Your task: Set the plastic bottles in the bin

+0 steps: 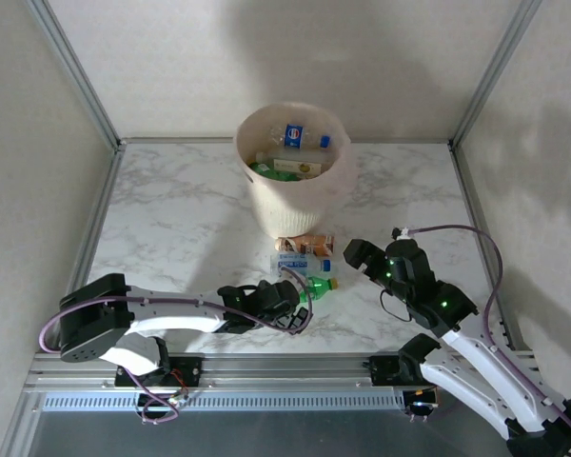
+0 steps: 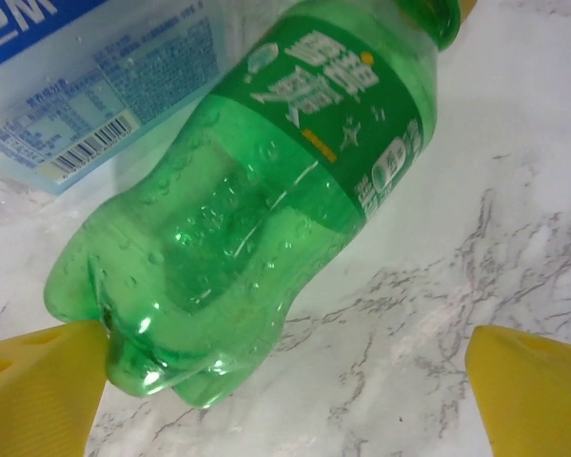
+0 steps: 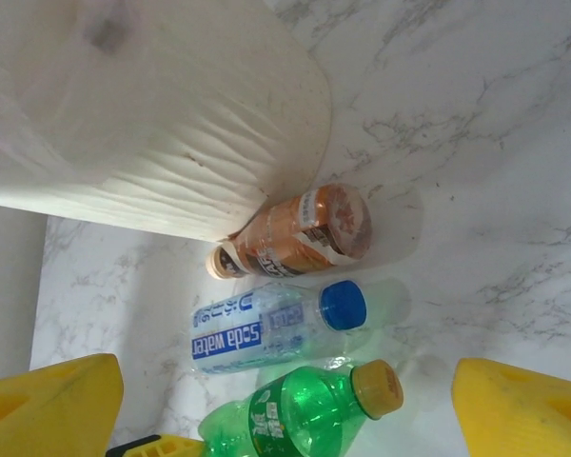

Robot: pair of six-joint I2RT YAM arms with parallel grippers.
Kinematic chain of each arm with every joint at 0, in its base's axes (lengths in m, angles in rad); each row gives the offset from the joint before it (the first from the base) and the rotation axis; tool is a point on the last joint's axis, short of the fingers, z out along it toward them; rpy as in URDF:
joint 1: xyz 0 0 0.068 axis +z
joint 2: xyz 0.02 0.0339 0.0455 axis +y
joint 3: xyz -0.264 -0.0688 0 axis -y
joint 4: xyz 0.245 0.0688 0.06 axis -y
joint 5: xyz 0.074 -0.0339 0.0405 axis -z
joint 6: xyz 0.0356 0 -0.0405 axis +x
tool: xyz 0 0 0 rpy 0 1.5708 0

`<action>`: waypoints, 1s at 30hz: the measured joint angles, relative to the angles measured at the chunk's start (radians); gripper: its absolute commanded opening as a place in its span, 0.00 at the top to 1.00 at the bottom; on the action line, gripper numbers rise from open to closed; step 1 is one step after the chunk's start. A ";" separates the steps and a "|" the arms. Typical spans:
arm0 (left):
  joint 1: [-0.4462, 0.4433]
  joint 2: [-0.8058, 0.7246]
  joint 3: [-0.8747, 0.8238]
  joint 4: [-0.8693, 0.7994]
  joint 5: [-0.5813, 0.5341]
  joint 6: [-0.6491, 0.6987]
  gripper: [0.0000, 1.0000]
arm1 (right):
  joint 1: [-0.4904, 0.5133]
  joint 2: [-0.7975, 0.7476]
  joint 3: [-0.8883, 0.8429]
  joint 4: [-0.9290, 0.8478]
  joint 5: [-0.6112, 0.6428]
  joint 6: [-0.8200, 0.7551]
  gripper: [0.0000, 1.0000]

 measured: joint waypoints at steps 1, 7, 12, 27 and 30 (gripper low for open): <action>0.002 -0.010 0.000 -0.001 0.001 -0.006 0.07 | 0.000 0.010 -0.008 0.004 -0.004 0.002 0.11; 0.034 -0.119 -0.001 -0.006 0.034 -0.074 0.09 | 0.000 0.106 -0.116 0.095 -0.058 0.048 0.18; 0.048 -0.164 -0.033 0.011 0.055 -0.128 0.16 | 0.000 0.186 -0.220 0.233 -0.127 0.119 0.26; 0.088 -0.084 -0.061 0.024 0.100 -0.184 0.30 | 0.010 0.320 -0.308 0.465 -0.180 0.257 0.33; 0.088 -0.083 -0.061 0.024 0.102 -0.188 0.31 | 0.013 0.346 -0.308 0.489 -0.184 0.265 0.35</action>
